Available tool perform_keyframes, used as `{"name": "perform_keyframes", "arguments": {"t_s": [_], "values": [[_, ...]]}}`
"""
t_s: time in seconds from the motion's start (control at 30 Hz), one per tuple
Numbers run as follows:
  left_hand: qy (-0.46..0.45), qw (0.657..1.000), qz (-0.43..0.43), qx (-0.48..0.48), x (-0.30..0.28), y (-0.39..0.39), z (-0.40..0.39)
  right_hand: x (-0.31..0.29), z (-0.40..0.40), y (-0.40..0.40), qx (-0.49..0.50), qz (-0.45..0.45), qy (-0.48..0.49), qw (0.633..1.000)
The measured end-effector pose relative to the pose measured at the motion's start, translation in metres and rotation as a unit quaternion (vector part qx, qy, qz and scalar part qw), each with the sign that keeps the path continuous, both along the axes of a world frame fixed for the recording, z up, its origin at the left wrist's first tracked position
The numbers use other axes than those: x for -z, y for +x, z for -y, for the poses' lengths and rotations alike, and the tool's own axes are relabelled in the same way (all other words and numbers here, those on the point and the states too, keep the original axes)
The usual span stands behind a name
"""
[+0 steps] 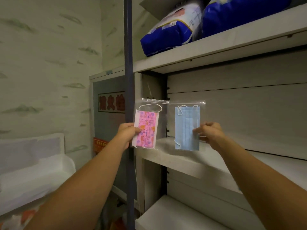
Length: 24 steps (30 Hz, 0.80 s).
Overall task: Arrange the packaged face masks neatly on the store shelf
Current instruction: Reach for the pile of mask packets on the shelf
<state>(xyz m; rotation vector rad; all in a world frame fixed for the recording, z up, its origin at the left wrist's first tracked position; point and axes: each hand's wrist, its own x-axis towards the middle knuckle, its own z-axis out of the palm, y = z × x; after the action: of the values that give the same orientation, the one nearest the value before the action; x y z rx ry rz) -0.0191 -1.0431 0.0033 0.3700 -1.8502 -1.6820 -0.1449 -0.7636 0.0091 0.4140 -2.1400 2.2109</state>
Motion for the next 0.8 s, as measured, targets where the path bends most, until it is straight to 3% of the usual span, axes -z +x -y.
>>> {"name": "perform_keyframes", "arguments": {"t_s": [0.23, 0.47, 0.8], "values": [[-0.004, 0.998, 0.033, 0.054, 0.000, -0.076, 0.024, -0.007, 0.017, -0.038, 0.084, -0.010, -0.003, 0.996], [-0.067, 0.992, 0.099, 0.043, 0.005, -0.155, 0.052, -0.018, 0.023, -0.070, 0.093, -0.049, -0.005, 0.994], [-0.150, 0.964, 0.191, 0.104, 0.014, -0.229, 0.053, -0.022, 0.027, -0.107, 0.143, -0.074, 0.012, 0.987]]}}
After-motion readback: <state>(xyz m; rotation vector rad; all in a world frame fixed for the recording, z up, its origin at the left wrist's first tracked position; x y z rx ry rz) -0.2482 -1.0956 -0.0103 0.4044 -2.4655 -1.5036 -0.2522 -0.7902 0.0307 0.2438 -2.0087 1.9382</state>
